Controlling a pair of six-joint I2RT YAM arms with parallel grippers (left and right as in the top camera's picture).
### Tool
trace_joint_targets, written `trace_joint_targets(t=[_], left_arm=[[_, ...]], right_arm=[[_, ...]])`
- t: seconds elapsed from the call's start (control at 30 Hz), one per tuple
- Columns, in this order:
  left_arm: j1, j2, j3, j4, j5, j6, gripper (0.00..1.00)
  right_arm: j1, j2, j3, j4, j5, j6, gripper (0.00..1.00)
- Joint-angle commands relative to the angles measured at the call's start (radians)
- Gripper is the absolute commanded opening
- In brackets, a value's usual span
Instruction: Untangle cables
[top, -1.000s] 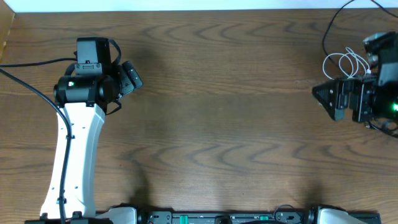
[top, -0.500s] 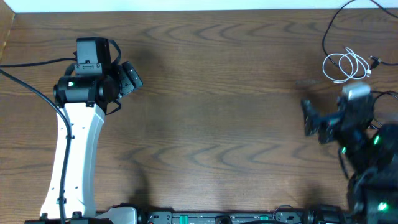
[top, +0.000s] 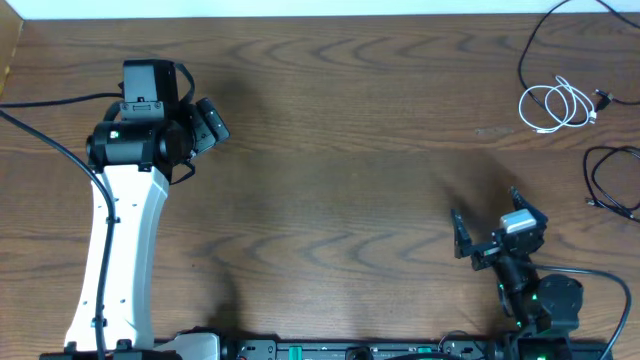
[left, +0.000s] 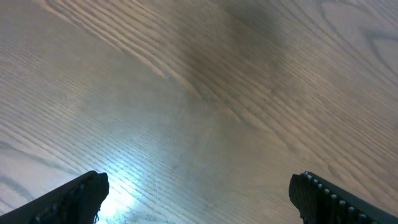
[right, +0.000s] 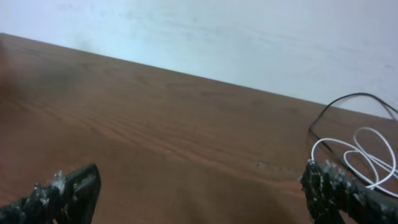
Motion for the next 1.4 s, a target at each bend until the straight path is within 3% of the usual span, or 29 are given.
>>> trace_joint_targets(t=[0.0,0.93,1.0,1.1,1.2,1.37], left_arm=[[0.003,0.003,0.010,-0.004,-0.016,0.006,0.98],[-0.001,-0.030,-0.052,0.017,-0.058,0.014,0.98],[-0.010,-0.106,-0.163,0.126,-0.069,0.014,0.98],[-0.017,-0.327,-0.457,0.443,-0.027,0.019,0.98],[-0.017,-0.576,-0.760,0.744,0.021,0.121,0.98],[-0.017,-0.930,-1.077,0.962,0.018,0.290,0.98]], right_arm=[[0.014,-0.082,-0.018,-0.032,0.045,0.019,0.99],[0.015,-0.077,-0.017,-0.034,0.073,0.010,0.99],[0.015,-0.077,-0.017,-0.034,0.073,0.010,0.99],[0.015,-0.077,-0.017,-0.034,0.073,0.010,0.99],[0.015,-0.077,-0.017,-0.034,0.073,0.010,0.99],[0.015,-0.077,-0.017,-0.034,0.073,0.010,0.99]])
